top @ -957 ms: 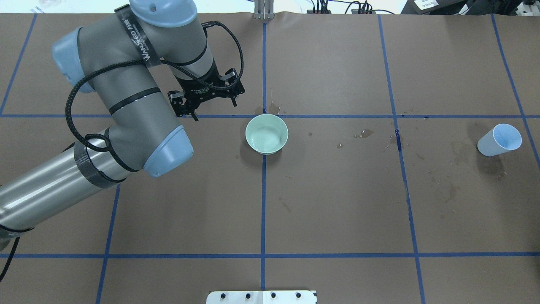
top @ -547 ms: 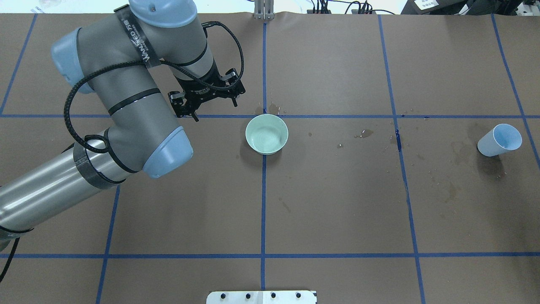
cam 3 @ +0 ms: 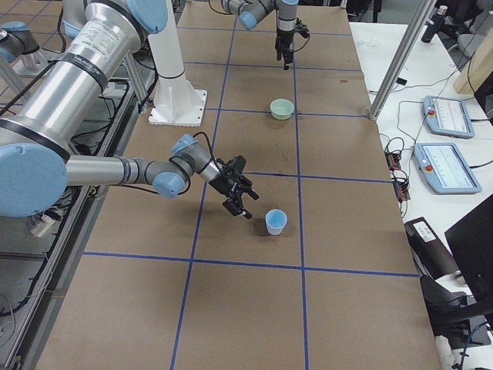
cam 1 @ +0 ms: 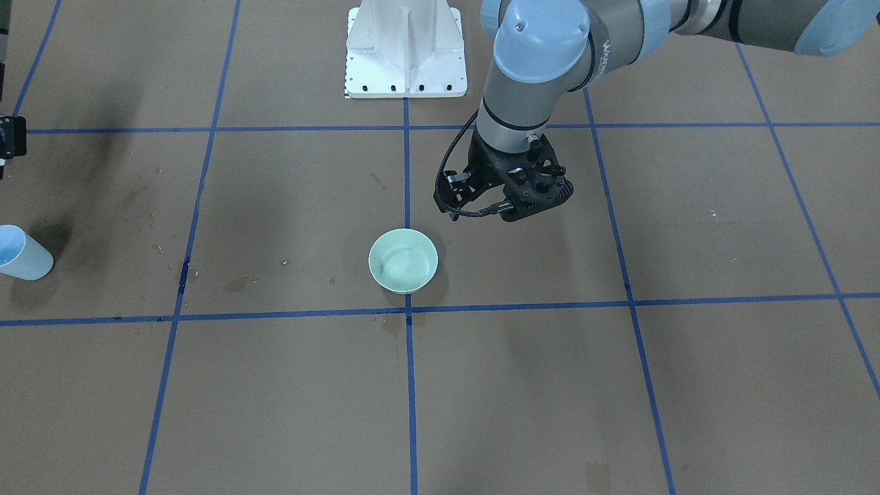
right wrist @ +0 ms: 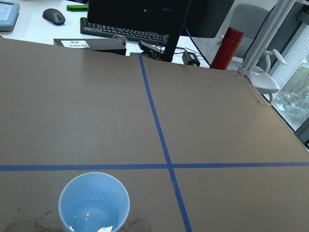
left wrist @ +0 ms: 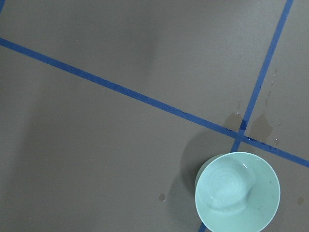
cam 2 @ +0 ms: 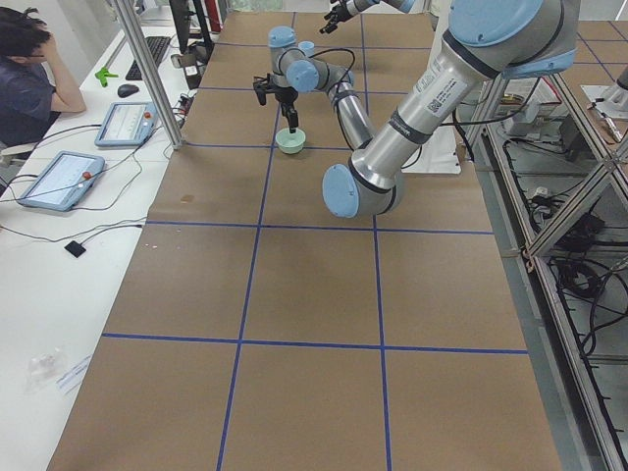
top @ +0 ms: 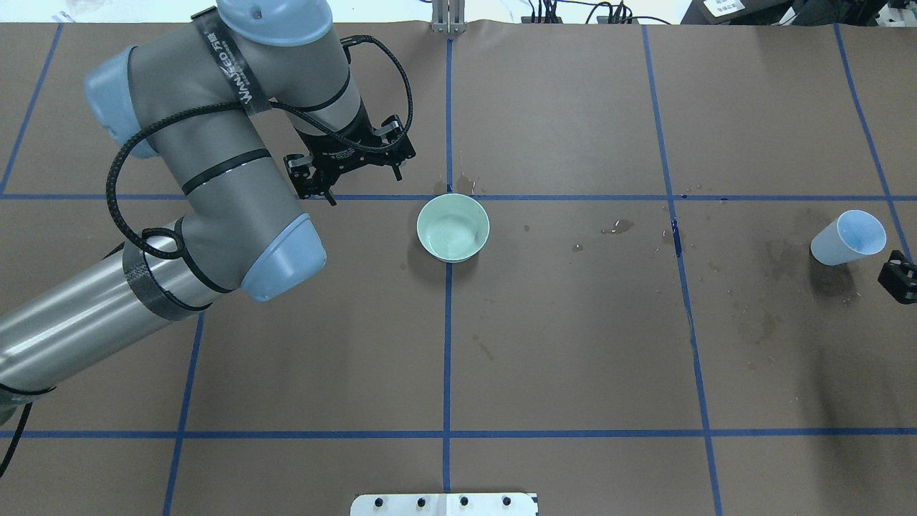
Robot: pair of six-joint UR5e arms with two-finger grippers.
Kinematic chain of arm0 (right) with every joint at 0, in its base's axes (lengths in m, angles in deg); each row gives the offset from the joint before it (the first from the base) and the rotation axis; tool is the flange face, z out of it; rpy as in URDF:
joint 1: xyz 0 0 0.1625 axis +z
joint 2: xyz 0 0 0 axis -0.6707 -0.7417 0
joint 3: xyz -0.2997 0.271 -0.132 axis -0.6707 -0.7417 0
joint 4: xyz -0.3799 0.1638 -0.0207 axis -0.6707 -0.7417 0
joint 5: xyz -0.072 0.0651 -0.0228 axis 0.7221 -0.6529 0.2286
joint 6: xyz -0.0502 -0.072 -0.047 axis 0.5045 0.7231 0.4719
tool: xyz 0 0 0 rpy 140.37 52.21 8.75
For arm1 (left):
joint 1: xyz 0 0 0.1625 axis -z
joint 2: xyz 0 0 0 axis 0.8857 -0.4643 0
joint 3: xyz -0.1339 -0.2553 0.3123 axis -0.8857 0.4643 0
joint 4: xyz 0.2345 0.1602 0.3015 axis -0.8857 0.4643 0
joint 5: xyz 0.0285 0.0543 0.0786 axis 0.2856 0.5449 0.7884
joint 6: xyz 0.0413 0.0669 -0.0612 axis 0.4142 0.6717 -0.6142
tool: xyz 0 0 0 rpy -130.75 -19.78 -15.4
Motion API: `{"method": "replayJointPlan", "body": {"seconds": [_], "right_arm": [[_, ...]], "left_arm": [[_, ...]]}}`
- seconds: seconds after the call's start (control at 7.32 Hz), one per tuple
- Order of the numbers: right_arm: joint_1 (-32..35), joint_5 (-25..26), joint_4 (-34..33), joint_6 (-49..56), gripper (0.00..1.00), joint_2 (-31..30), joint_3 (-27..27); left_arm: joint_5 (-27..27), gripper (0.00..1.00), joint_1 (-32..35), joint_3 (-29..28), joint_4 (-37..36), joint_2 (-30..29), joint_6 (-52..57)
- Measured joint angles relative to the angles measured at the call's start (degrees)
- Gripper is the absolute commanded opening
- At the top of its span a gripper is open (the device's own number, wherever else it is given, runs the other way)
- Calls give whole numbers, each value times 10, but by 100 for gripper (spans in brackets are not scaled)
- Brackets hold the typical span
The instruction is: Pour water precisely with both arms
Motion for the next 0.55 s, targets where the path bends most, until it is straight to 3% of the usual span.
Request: {"method": "replayJointPlan", "body": {"seconds": [0.27,0.55], "right_arm": [[-39,56,-71,-54,100,49,-4],[-59,94,-92,-75,100,78,-44]], "left_arm": [[0,100,1,1,0,0,1],[-1,100,0,2,0,1,1]]}}
